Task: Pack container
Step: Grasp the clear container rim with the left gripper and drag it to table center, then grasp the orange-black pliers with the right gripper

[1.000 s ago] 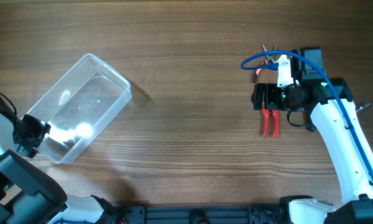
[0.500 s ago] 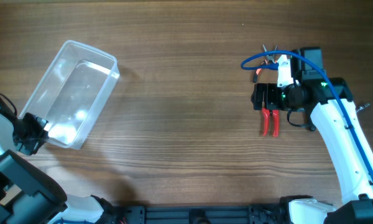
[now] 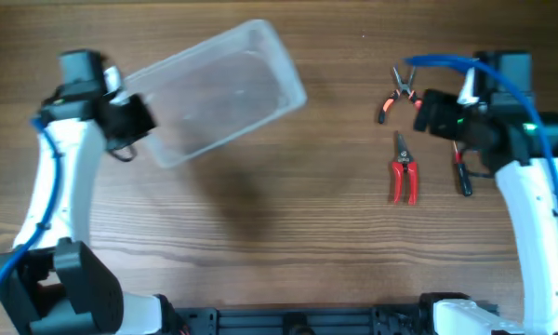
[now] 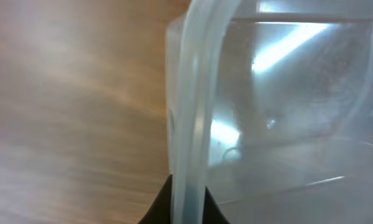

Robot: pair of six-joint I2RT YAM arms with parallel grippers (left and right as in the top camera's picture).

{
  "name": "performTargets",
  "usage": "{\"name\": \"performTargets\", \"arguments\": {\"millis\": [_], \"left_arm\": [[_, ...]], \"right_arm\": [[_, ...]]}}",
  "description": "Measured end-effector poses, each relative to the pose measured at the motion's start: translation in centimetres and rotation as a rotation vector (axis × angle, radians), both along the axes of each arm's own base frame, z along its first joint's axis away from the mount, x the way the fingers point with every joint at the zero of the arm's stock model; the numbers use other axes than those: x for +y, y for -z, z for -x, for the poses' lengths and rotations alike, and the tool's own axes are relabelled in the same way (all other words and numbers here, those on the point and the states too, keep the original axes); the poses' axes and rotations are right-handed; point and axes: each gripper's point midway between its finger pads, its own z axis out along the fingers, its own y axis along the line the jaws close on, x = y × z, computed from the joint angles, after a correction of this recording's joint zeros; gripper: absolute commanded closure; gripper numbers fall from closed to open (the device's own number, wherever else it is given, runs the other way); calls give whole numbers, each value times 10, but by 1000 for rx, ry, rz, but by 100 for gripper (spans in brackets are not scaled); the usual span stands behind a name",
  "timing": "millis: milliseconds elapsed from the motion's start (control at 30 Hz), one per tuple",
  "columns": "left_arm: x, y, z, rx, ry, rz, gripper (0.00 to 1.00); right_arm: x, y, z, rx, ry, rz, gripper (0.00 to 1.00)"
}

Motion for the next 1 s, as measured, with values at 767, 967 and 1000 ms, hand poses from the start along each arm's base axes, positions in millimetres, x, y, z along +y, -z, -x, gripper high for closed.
{"name": "performTargets", "arguments": {"millis": [767,967,1000], "left_arm": [[-89,67,-16,80,319,-81,0],[-90,58,-17,56,318,-81,0],[-90,47,-18,35,318,-81,0]], "right_arm": [[-36,9,27,93,139,-1,0],[-35,12,32,124,118,8,0],[-34,12,36,140,110,10,0]]}}
